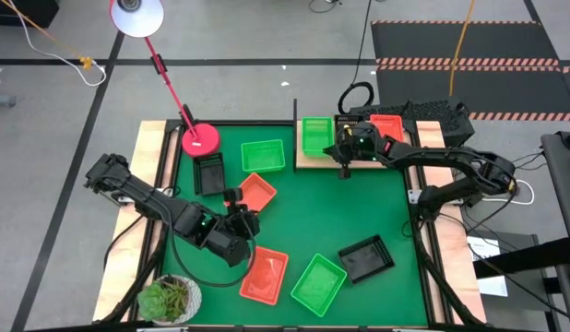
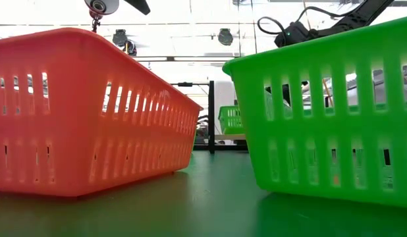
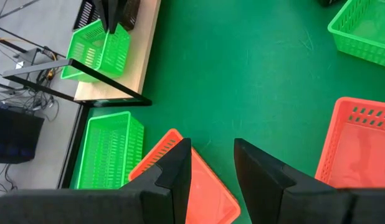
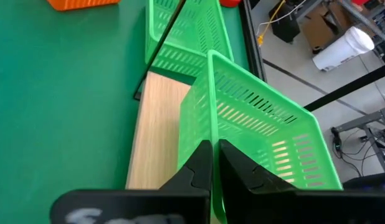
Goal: Stack baskets on shelf by color
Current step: Put the bottom left green bin on the shelf, then stack the top orange bin on top of the other orange bin on the shelf
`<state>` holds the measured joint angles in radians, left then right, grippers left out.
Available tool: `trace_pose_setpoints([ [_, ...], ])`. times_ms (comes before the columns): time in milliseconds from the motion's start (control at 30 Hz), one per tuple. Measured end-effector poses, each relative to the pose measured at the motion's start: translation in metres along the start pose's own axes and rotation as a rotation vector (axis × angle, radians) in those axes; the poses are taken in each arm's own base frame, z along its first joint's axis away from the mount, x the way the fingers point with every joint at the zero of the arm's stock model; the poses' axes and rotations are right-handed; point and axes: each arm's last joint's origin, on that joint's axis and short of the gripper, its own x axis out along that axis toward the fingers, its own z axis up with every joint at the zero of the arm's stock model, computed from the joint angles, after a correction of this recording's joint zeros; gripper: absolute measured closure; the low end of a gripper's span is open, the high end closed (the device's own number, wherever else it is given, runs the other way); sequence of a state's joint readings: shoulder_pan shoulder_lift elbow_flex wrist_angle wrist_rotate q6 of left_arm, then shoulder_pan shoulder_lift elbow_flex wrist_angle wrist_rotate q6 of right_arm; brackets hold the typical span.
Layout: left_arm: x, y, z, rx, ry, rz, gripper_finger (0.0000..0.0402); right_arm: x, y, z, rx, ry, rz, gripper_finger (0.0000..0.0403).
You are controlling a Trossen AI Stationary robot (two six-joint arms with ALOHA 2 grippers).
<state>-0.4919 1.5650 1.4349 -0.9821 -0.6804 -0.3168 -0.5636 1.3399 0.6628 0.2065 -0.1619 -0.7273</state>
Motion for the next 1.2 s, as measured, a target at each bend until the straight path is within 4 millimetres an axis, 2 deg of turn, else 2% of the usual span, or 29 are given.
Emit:
trace_pose_setpoints([
  [233, 0.0, 0.0, 0.0, 0.0, 0.0, 0.0, 0.0279, -0.0002, -0.0011, -0.002, 0.01, 0.011, 0.0, 0.0397],
  [500, 0.0, 0.0, 0.0, -0.001, 0.0, 0.0, 0.0279, -0.0006, -0.0026, -0.0045, 0.02, 0.023, -0.002, 0.0374],
  [1200, 0.0, -0.0005, 0.0015, 0.006, -0.012, -0.006, 0.0279, -0.0005, -0.0019, -0.0039, 0.016, 0.004, 0.018, 0.0372],
])
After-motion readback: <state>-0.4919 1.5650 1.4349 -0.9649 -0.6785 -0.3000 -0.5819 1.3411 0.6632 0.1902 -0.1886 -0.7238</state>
